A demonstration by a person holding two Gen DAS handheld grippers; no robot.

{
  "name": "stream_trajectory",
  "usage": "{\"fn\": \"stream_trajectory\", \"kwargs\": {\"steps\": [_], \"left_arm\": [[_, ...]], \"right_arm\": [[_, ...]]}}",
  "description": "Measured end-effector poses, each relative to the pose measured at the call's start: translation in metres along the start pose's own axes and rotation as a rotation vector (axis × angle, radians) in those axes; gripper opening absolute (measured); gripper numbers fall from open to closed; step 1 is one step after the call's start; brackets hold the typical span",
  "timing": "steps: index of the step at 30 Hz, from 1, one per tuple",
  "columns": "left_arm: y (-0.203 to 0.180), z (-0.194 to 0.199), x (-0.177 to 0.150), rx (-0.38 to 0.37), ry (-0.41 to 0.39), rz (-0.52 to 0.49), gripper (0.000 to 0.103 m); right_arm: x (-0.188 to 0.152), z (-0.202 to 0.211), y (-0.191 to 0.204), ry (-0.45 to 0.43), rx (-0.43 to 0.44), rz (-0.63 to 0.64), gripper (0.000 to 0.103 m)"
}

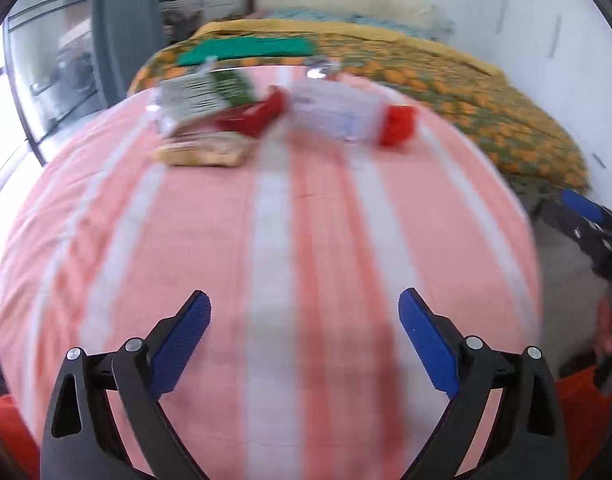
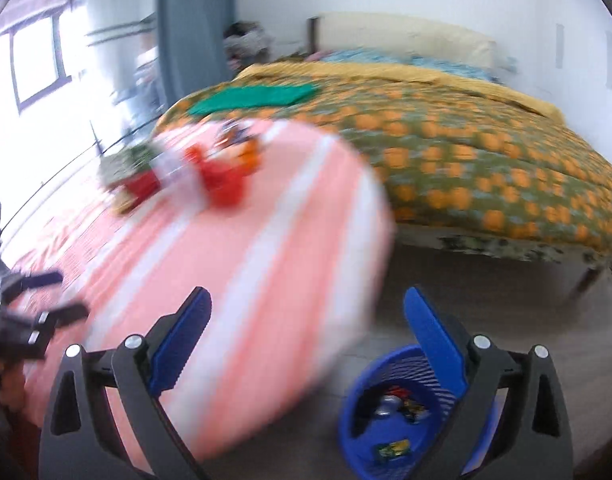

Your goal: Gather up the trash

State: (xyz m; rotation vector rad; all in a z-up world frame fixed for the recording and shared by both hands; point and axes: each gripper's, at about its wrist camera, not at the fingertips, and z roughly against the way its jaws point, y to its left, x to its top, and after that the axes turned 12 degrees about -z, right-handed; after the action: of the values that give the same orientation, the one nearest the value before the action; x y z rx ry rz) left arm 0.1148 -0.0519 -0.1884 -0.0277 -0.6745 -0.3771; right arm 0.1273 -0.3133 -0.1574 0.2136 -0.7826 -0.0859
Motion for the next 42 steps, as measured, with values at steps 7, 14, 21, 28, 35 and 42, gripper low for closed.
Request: {"fn": "stream_trajectory", "kwargs": {"steps": [7,14,21,28,35,42], "left_arm": [[0.037,-0.007,-0.01,0.058,0.047,0.028,0.097],[0.046,-0.011,-0.006,0.06,0.046,0.058,0.098],[0.061,-0.031,0.054,0.084,-0.041,0.151,0.098],[0.076,-0.081,0.107,0.188,0.01,0.153,0.097],[0.115,-0.062,0.069,0.211,0.076,0.141,0.097],[0.139,-0.041,0.052,0.104,0.044,0.141,0.097]], "right_arm": [[-0.011,-0.041,0.071,0.092,0.022,0.097,0.094],[-0.025,-0.067,0.094,0.132,0.015,0.165,0.095],[-0.024,-0.07,0.091,0.132,0.017,0.146,0.096],[-0.024,-0.069,0.089,0.137,0.029,0.136,0.097],[-0.023,-0.069,0.088,0.142,0.034,0.131,0.097],[-0.024,-0.069,0.088,0.141,0.032,0.131,0.097]]}}
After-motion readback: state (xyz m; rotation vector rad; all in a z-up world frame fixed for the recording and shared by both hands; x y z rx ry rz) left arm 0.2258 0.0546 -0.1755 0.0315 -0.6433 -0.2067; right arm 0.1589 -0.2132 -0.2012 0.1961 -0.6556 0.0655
